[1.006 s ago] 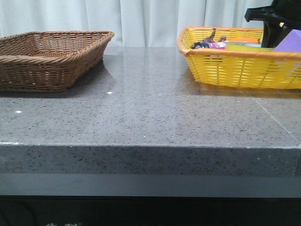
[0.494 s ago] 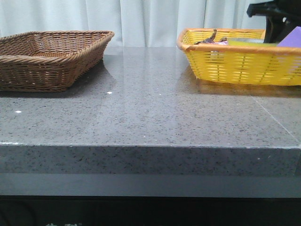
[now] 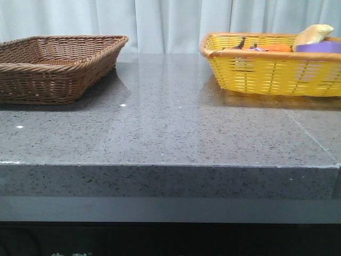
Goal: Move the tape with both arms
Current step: 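Lift the tape roll out and lower it onto the table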
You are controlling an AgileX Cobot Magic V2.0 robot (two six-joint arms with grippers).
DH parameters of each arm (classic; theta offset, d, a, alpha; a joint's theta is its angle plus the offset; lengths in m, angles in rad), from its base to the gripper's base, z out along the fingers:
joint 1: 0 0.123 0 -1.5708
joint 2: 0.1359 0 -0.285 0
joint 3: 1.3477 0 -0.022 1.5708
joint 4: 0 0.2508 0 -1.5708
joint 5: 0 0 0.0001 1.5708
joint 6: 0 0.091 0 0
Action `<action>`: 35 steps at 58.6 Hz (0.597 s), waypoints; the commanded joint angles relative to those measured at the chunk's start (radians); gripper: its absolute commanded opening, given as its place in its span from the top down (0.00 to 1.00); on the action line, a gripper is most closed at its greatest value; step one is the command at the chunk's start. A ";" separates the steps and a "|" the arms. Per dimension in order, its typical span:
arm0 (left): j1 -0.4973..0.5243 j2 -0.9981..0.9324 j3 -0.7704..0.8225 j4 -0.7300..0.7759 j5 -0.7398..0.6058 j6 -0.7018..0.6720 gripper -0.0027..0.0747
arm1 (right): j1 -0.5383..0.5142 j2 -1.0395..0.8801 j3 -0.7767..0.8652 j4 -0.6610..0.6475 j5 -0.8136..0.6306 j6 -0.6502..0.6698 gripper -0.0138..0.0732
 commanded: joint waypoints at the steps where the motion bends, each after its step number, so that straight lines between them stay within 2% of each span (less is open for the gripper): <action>1: 0.002 0.011 -0.038 -0.010 -0.077 -0.005 0.21 | 0.052 -0.079 -0.029 0.091 -0.088 -0.049 0.77; 9: 0.002 0.011 -0.038 -0.010 -0.077 -0.005 0.21 | 0.142 -0.103 0.003 0.201 -0.082 -0.120 0.77; 18: 0.002 0.011 -0.038 -0.010 -0.077 -0.005 0.21 | 0.268 -0.130 0.123 0.295 -0.099 -0.217 0.77; 35: 0.002 0.011 -0.038 -0.010 -0.077 -0.005 0.21 | 0.456 -0.133 0.358 0.305 -0.166 -0.263 0.77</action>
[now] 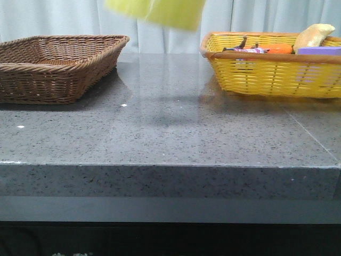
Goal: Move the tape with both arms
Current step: 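Lift the tape roll out and lower it onto the table, then open the right gripper and raise it away from the tape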
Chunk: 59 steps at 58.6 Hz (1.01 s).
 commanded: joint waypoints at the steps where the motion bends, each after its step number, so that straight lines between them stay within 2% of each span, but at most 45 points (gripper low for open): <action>1: 0.002 0.011 -0.038 -0.010 -0.077 -0.005 0.21 | 0.037 -0.057 0.026 0.042 -0.116 -0.018 0.77; 10: 0.002 0.011 -0.038 -0.010 -0.077 -0.005 0.21 | 0.066 -0.024 0.109 0.041 -0.178 -0.018 0.75; 20: 0.002 0.011 -0.038 -0.010 -0.077 -0.005 0.21 | 0.066 0.016 0.127 0.035 -0.177 -0.018 0.71; 27: 0.002 0.011 -0.038 -0.010 -0.077 -0.005 0.21 | 0.066 0.027 0.127 0.035 -0.180 -0.018 0.64; 35: 0.002 0.011 -0.038 -0.010 -0.077 -0.005 0.21 | 0.066 0.027 0.127 0.035 -0.183 -0.018 0.52; 39: 0.002 0.011 -0.038 -0.010 -0.077 -0.005 0.21 | 0.066 0.027 0.127 0.035 -0.185 -0.018 0.49; 52: 0.002 0.011 -0.038 -0.010 -0.077 -0.005 0.21 | 0.066 -0.008 0.087 0.035 -0.183 -0.018 0.50; 59: 0.002 0.011 -0.038 -0.010 -0.077 -0.005 0.21 | 0.066 -0.067 0.040 0.035 -0.179 -0.018 0.57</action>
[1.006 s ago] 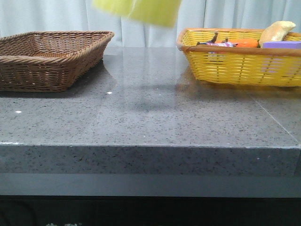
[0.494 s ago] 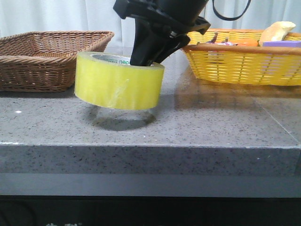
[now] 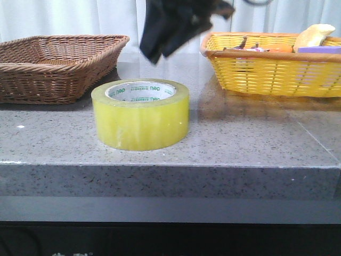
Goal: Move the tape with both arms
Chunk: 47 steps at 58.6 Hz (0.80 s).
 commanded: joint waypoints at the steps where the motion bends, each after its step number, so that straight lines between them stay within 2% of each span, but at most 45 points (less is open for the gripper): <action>1: 0.002 0.011 -0.038 -0.010 -0.077 -0.005 0.21 | -0.001 -0.106 -0.068 0.028 -0.038 -0.009 0.59; 14: 0.002 0.011 -0.038 -0.010 -0.077 -0.005 0.21 | -0.003 -0.190 -0.082 0.029 -0.042 -0.009 0.88; 21: 0.002 0.011 -0.038 -0.010 -0.077 -0.005 0.21 | -0.020 -0.227 -0.081 0.029 -0.045 -0.009 0.98; 27: 0.002 0.011 -0.038 -0.010 -0.077 -0.005 0.21 | -0.060 -0.274 -0.080 0.029 -0.051 -0.005 0.98; 35: 0.002 0.011 -0.038 -0.010 -0.077 -0.005 0.21 | -0.166 -0.359 -0.061 0.028 -0.049 0.005 0.98; 47: 0.002 0.011 -0.038 -0.010 -0.076 -0.005 0.21 | -0.372 -0.549 0.135 0.028 -0.145 0.012 0.98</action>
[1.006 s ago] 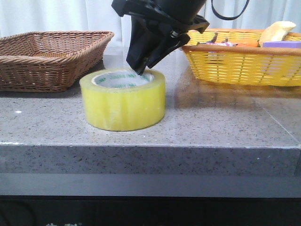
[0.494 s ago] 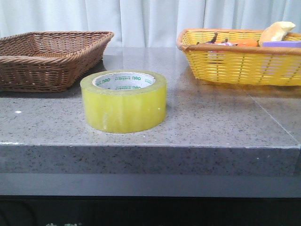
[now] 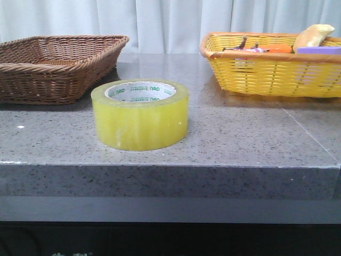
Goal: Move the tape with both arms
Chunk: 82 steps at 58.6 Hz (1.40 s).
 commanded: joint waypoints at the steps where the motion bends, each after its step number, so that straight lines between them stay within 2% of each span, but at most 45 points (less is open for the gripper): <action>1: 0.002 0.011 -0.038 -0.010 -0.076 -0.005 0.21 | -0.082 -0.114 0.078 0.022 -0.114 0.000 0.98; 9: 0.002 0.011 -0.038 -0.010 -0.076 -0.005 0.21 | -0.228 -0.276 0.264 0.022 -0.208 0.000 0.98; 16: 0.002 0.011 -0.038 -0.010 -0.074 -0.005 0.21 | -0.286 -0.400 0.404 0.022 -0.302 0.000 0.97; 38: 0.002 0.011 -0.038 -0.010 -0.049 -0.005 0.21 | -0.192 -0.826 0.805 0.020 -0.430 -0.018 0.97; 49: 0.002 0.011 -0.038 -0.010 -0.048 -0.005 0.21 | -0.189 -1.027 0.970 0.020 -0.411 -0.018 0.97; 62: 0.002 0.011 -0.038 -0.010 -0.048 -0.005 0.21 | -0.189 -1.071 1.017 0.020 -0.417 -0.018 0.97; 67: 0.002 0.011 -0.040 -0.074 -0.043 -0.005 0.21 | -0.189 -1.071 1.017 0.020 -0.417 -0.018 0.97; 71: 0.002 0.026 -0.059 -0.110 0.016 -0.005 0.21 | -0.189 -1.071 1.017 0.020 -0.417 -0.018 0.97; 82: 0.002 0.185 -0.169 -0.114 0.343 0.005 0.21 | -0.189 -1.071 1.017 0.021 -0.417 -0.018 0.97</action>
